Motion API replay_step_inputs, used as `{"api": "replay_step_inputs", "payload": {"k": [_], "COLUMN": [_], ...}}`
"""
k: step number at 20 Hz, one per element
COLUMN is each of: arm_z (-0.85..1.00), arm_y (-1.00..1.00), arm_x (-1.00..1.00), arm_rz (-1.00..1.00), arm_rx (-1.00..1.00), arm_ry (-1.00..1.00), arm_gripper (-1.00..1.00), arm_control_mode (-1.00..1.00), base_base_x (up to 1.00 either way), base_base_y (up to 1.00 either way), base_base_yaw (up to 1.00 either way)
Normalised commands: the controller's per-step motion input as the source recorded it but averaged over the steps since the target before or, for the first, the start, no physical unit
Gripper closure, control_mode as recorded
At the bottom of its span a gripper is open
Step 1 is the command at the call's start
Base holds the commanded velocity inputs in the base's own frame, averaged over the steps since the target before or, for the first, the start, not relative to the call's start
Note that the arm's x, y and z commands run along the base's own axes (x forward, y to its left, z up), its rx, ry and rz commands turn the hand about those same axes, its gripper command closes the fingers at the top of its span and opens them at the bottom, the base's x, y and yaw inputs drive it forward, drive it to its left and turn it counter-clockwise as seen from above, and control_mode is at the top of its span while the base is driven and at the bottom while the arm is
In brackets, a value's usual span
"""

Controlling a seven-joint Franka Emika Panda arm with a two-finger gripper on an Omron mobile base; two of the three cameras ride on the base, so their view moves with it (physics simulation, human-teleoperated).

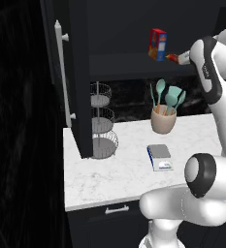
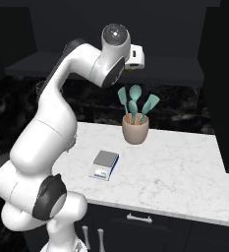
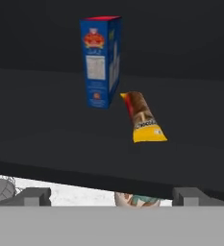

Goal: Pick the bar and place it on the digital scale for weighing, and close the cabinet.

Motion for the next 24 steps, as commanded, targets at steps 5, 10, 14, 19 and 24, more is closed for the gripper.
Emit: {"api": "replay_step_inputs", "payload": {"k": [5,10,14,19,24], "arm_z": [-0.02,0.0,-0.03,-0.06,-0.04], "arm_y": [0.0,-0.19,-0.14,-0.03,-0.12], "arm_x": [0.25,0.26,0.27,0.37,0.19], "arm_rz": [0.0,0.03,0.06,0.02,0.08], "arm_rx": [0.0,0.01,0.0,0.0,0.0], "arm_ry": [0.0,0.0,0.0,0.02,0.0], "arm_gripper": [-1.0,-1.0,-1.0,-1.0,-1.0], "arm_control_mode": [-1.0,-1.0,-1.0,-1.0,-1.0], "base_base_x": [0.0,0.0,0.0,0.0,0.0], "base_base_y": [0.0,0.0,0.0,0.0,0.0], "base_base_yaw": [0.0,0.0,0.0,0.0,0.0]}}
